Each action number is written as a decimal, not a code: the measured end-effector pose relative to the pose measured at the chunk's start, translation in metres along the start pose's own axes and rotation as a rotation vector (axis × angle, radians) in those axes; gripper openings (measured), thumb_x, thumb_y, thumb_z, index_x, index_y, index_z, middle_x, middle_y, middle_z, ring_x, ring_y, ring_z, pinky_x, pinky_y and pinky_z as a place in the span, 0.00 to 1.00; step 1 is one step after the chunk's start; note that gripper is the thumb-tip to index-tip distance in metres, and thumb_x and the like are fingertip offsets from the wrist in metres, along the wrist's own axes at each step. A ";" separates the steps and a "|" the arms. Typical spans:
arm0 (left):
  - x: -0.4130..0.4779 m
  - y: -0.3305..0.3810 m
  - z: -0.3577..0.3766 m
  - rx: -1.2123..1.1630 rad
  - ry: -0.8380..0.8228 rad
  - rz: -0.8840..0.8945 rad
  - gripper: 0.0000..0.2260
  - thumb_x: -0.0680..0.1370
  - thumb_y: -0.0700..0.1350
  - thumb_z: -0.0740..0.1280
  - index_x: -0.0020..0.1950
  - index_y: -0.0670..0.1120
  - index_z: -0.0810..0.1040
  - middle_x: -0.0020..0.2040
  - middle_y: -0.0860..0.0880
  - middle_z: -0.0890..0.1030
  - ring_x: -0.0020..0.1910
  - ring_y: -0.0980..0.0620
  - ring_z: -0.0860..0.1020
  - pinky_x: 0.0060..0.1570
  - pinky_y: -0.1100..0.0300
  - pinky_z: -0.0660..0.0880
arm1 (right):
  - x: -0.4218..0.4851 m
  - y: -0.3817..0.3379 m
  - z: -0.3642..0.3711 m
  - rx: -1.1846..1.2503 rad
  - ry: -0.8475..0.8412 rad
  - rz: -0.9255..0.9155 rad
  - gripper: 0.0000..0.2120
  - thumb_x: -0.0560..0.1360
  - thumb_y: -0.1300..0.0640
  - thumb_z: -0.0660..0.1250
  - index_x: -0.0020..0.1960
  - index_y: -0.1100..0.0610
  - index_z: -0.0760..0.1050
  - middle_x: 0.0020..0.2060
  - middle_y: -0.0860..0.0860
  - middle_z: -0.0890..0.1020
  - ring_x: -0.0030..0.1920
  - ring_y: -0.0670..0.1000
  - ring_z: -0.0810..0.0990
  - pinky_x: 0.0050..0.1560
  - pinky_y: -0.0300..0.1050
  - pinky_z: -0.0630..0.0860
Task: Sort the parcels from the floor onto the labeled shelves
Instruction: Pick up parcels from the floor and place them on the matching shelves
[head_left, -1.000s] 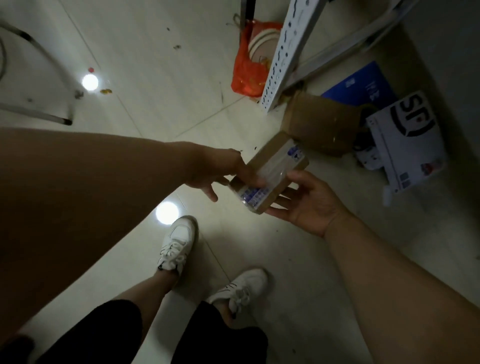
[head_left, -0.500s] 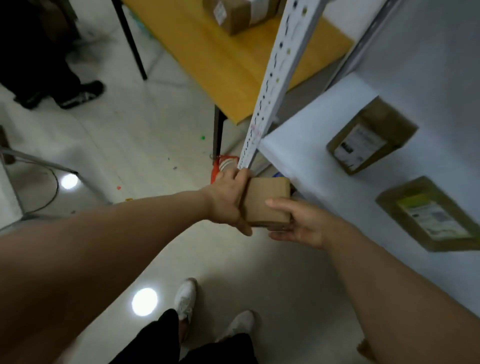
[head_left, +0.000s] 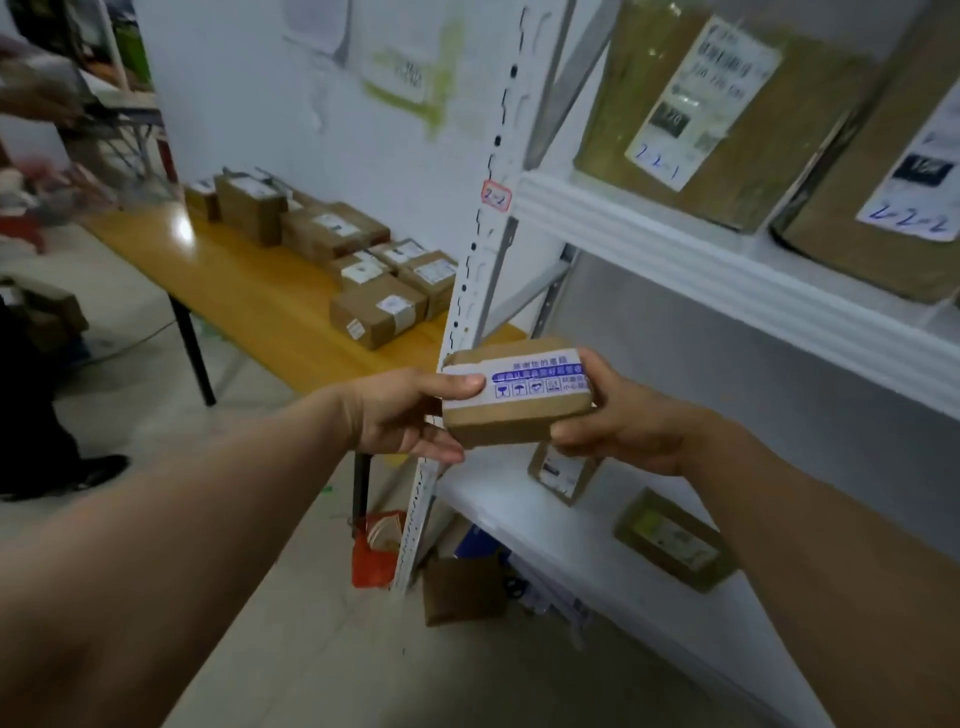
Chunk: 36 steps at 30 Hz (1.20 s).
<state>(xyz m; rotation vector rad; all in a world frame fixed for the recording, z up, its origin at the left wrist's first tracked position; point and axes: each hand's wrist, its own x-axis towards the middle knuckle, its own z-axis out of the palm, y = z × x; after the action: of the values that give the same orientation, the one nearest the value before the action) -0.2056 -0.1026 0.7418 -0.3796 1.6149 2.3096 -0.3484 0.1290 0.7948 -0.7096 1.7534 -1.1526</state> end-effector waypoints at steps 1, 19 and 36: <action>-0.004 0.010 0.003 0.028 -0.034 0.040 0.38 0.62 0.50 0.83 0.68 0.41 0.75 0.65 0.38 0.78 0.64 0.38 0.77 0.57 0.46 0.78 | -0.008 -0.009 -0.002 0.004 -0.001 0.006 0.48 0.64 0.64 0.80 0.74 0.34 0.61 0.66 0.52 0.77 0.62 0.57 0.80 0.51 0.52 0.81; -0.032 0.141 0.045 0.518 -0.480 0.234 0.45 0.65 0.19 0.63 0.76 0.50 0.59 0.62 0.39 0.76 0.65 0.36 0.74 0.59 0.42 0.76 | -0.041 -0.089 -0.010 -0.099 0.040 0.143 0.27 0.68 0.34 0.72 0.60 0.50 0.80 0.55 0.54 0.84 0.57 0.55 0.81 0.67 0.60 0.72; 0.010 0.153 0.086 0.527 -0.311 0.160 0.24 0.72 0.44 0.73 0.68 0.45 0.74 0.65 0.37 0.78 0.66 0.38 0.75 0.63 0.45 0.74 | -0.072 -0.085 -0.039 0.105 0.334 -0.160 0.25 0.68 0.50 0.73 0.65 0.47 0.76 0.59 0.56 0.84 0.60 0.59 0.82 0.54 0.58 0.80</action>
<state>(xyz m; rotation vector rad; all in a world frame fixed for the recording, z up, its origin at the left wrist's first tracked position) -0.2774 -0.0700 0.8989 0.2242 2.0420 1.8178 -0.3532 0.1697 0.9053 -0.6295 1.9181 -1.5321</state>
